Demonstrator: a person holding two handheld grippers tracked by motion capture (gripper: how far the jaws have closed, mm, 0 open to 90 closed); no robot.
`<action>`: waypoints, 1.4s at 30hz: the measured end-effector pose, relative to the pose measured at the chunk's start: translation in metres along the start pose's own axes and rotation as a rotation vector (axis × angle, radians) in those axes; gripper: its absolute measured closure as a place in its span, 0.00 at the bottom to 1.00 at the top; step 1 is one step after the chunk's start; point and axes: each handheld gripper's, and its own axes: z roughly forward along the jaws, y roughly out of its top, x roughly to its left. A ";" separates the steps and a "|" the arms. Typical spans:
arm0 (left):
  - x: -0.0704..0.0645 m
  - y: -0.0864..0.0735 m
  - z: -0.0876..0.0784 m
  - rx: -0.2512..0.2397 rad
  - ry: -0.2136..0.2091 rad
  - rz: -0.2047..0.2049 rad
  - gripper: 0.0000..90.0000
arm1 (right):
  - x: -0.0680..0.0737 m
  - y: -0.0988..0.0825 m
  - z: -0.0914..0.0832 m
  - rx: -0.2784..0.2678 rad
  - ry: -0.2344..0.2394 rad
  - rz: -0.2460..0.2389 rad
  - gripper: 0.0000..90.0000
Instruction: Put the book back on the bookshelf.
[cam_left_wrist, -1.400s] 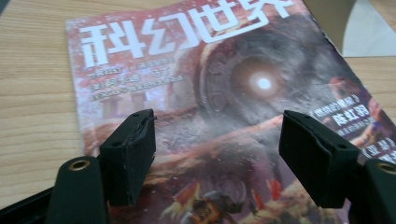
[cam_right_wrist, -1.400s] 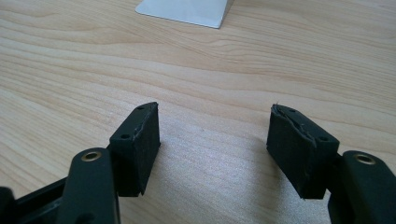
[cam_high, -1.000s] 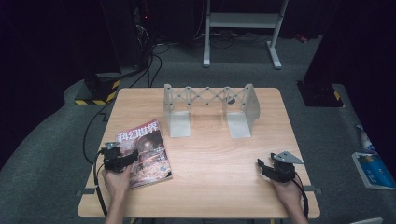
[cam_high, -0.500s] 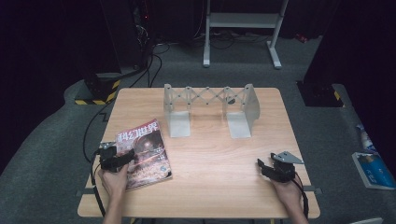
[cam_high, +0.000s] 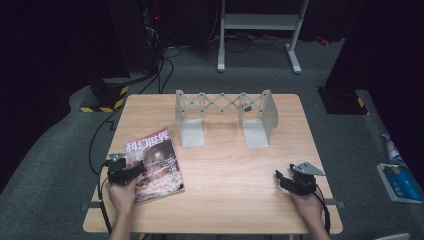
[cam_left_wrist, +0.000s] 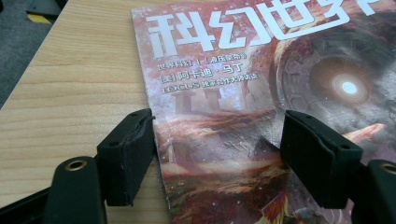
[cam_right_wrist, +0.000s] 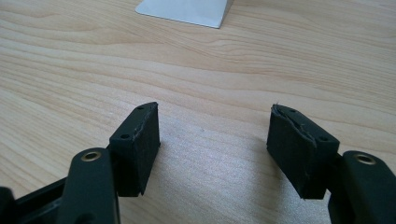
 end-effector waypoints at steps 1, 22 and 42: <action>-0.001 -0.001 0.000 -0.012 0.002 -0.004 0.29 | 0.000 0.000 0.000 0.001 0.000 0.001 0.38; -0.003 -0.011 -0.008 -0.035 0.007 -0.006 0.34 | 0.000 0.000 0.000 0.000 -0.001 -0.001 0.38; -0.018 -0.025 -0.024 -0.021 -0.018 0.019 0.34 | 0.001 0.000 0.000 -0.001 -0.002 -0.001 0.38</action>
